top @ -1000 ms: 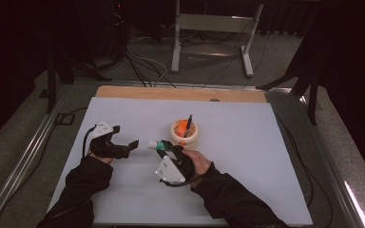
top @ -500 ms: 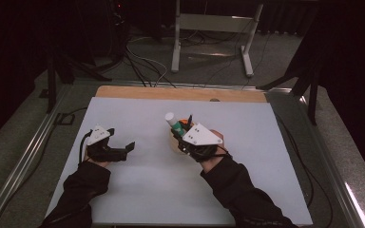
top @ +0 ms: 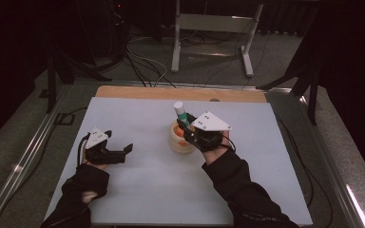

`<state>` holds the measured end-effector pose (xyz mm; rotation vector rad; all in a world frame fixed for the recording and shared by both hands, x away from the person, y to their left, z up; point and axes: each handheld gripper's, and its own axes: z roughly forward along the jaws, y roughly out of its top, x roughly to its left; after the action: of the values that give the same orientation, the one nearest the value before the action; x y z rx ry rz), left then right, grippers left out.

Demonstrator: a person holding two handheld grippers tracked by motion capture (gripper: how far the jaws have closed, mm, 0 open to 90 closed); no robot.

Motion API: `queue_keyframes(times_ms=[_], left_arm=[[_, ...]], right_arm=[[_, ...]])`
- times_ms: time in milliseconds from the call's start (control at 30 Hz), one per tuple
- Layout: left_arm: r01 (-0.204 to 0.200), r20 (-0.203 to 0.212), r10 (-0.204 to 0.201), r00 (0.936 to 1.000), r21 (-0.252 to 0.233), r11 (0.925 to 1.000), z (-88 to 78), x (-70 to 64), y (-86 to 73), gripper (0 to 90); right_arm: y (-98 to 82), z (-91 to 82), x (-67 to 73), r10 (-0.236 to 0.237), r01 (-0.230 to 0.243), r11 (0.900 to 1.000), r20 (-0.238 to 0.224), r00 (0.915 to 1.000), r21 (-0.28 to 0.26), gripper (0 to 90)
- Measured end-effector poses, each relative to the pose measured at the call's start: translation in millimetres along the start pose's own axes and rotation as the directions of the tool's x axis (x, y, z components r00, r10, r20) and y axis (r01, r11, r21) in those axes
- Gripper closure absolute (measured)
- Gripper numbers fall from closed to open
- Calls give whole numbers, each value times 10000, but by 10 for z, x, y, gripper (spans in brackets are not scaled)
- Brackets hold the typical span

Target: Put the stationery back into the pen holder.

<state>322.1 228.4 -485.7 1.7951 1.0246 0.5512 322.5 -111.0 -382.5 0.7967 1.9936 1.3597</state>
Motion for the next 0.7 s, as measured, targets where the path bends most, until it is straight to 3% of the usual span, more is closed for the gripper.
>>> queue_keyframes(times_ms=[267,500,700], left_arm=[[89,12,-89,10000,92,9999,-28,0,-34,2],[106,-38,-106,9999,17,9999,-53,-5,-64,2],[62,-60,-62,10000,54,10000,-71,-21,-81,2]], right_arm=[[26,69,-103,1039,-1044,9943,252,9943,213,660],[-10,132,-178,1527,-1551,9867,506,9870,475,659],[-75,192,-213,1652,-1690,9834,591,9845,666,660]])
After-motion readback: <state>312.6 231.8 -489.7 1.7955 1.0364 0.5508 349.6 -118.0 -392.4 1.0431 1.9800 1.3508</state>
